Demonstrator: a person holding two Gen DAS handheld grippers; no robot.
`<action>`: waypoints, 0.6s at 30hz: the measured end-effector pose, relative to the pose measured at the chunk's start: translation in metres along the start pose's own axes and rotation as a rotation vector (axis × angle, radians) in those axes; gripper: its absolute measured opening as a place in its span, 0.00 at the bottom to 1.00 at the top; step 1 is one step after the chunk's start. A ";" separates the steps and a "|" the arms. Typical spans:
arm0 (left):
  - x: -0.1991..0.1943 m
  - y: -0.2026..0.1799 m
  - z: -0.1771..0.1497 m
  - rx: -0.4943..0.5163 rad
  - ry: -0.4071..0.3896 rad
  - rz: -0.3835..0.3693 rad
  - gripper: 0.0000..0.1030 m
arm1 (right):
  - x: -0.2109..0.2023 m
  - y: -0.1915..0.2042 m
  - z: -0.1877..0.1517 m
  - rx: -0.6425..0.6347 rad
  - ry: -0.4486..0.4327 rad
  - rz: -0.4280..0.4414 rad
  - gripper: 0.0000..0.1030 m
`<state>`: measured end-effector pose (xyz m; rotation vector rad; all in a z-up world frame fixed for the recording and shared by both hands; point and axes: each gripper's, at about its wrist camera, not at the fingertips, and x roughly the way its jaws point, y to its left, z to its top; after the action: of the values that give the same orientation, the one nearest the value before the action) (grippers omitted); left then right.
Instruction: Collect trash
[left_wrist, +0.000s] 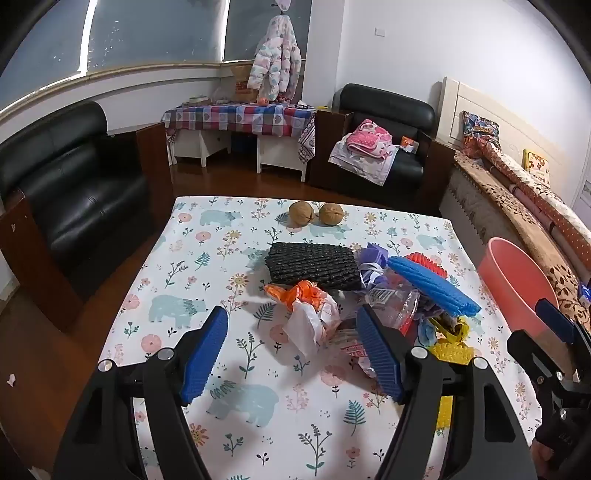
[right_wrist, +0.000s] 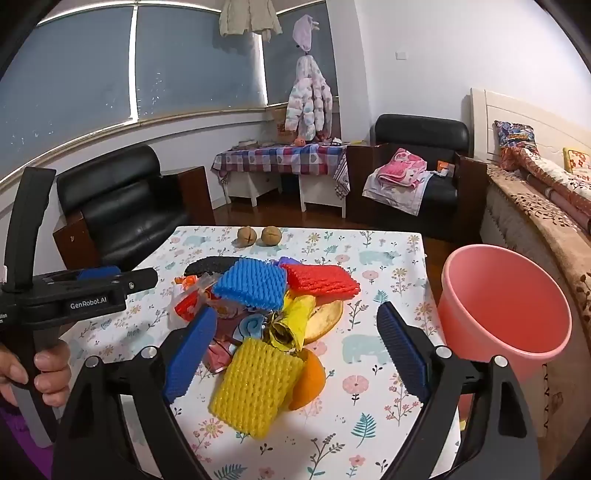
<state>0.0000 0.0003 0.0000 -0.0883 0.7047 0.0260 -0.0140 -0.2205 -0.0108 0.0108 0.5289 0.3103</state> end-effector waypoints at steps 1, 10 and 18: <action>0.000 0.000 0.000 -0.002 0.001 -0.002 0.69 | -0.001 0.000 0.000 0.003 -0.012 0.001 0.86; -0.001 0.000 0.000 -0.002 0.000 -0.002 0.69 | -0.004 0.003 -0.001 -0.002 -0.020 -0.011 0.86; -0.002 0.001 -0.002 -0.002 0.004 0.004 0.69 | -0.006 -0.002 0.003 0.007 -0.026 -0.018 0.86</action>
<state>-0.0025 0.0010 0.0000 -0.0887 0.7086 0.0308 -0.0169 -0.2235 -0.0052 0.0172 0.5042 0.2908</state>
